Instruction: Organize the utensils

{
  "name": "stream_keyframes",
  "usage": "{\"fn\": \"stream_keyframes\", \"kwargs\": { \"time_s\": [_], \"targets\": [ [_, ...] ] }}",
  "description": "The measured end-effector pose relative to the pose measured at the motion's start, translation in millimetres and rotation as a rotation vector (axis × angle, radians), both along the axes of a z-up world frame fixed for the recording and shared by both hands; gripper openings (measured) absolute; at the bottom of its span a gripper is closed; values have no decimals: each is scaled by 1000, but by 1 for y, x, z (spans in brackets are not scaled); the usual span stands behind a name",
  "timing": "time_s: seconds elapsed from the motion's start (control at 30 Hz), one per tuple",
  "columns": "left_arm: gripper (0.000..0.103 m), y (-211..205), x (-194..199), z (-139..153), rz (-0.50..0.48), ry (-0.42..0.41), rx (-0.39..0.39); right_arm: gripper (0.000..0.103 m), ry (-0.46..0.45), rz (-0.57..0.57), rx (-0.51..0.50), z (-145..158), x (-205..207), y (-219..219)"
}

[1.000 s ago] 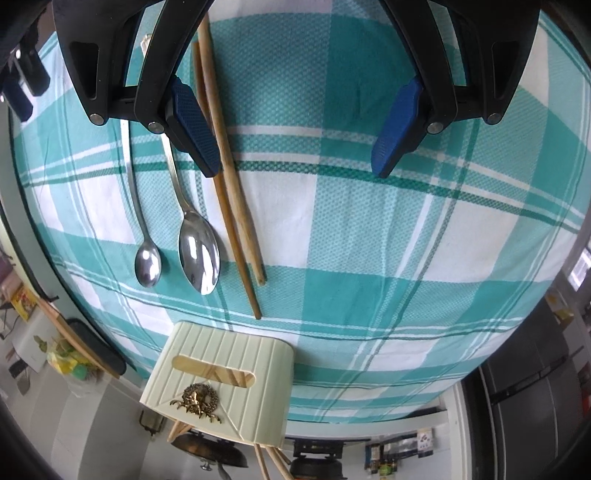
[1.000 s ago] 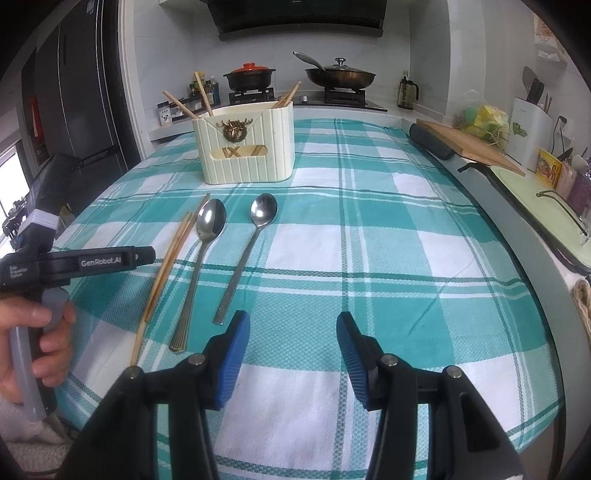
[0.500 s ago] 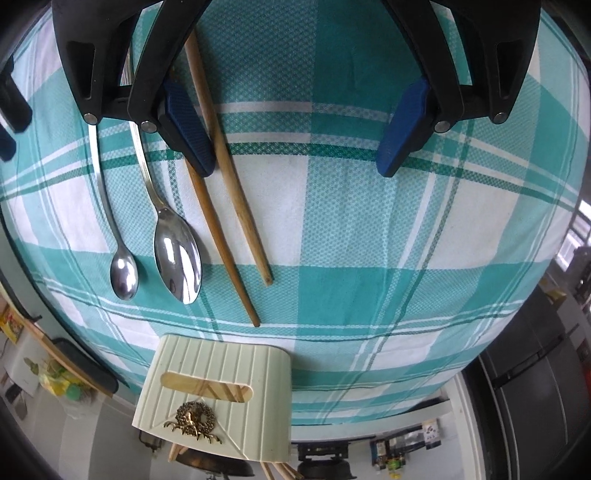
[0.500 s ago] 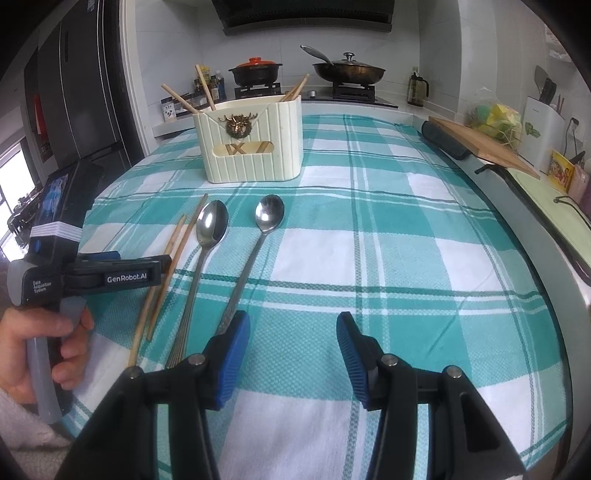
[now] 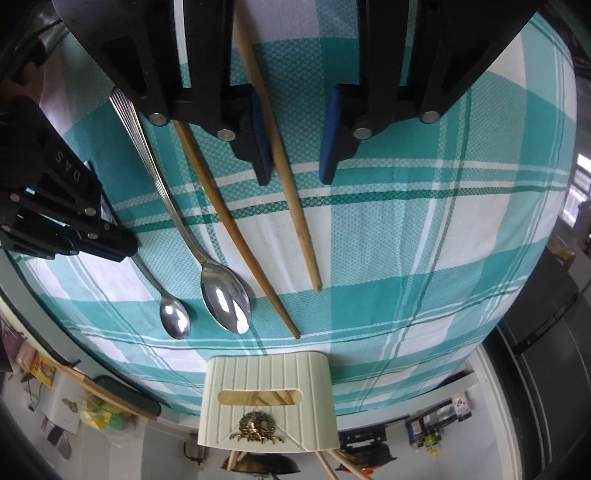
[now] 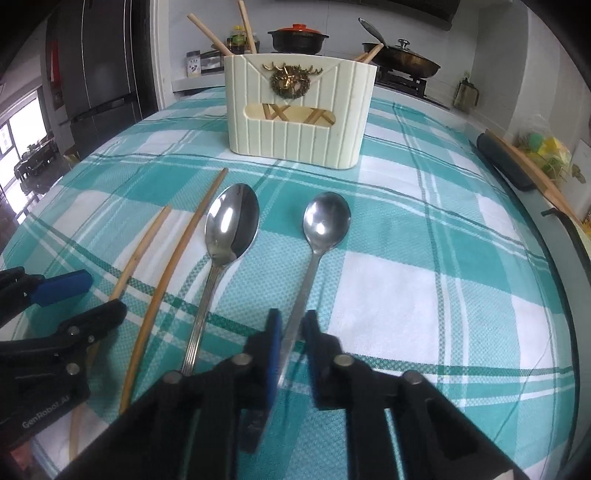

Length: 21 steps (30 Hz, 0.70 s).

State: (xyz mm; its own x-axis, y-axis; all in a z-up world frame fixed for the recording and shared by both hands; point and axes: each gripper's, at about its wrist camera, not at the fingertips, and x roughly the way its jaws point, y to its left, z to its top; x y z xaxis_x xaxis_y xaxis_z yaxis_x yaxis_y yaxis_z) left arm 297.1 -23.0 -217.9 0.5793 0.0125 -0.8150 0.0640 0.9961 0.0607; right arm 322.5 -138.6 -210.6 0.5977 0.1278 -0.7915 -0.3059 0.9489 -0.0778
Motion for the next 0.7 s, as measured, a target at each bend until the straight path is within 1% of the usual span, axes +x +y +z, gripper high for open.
{"fn": "stream_keyframes", "kwargs": {
  "time_s": [0.03, 0.13, 0.3, 0.47, 0.6, 0.63, 0.67, 0.7],
  "targets": [
    [11, -1, 0, 0, -13, 1, 7, 9, -3, -18, -2, 0, 0, -3],
    [9, 6, -1, 0, -21, 3, 10, 8, 6, -75, 13, 1, -3, -19],
    [9, 35, -4, 0, 0, 10, 2, 8, 9, -156, 8, 2, -19, -52],
    [9, 65, -12, -1, 36, 11, 15, 8, 15, -217, 0, 3, -45, -82],
    [10, 78, -17, 0, 64, 16, 9, 8, 23, -251, 2, 5, -62, -99],
    [16, 79, -18, 0, 70, 16, 6, 8, 23, -252, 5, 6, -64, -100],
    [25, 80, -18, 0, 77, 16, 2, 9, 20, -250, 13, 7, -67, -101],
    [47, 82, -19, 1, 84, 13, -3, 18, 18, -246, 21, 8, -69, -101]
  ]
}}
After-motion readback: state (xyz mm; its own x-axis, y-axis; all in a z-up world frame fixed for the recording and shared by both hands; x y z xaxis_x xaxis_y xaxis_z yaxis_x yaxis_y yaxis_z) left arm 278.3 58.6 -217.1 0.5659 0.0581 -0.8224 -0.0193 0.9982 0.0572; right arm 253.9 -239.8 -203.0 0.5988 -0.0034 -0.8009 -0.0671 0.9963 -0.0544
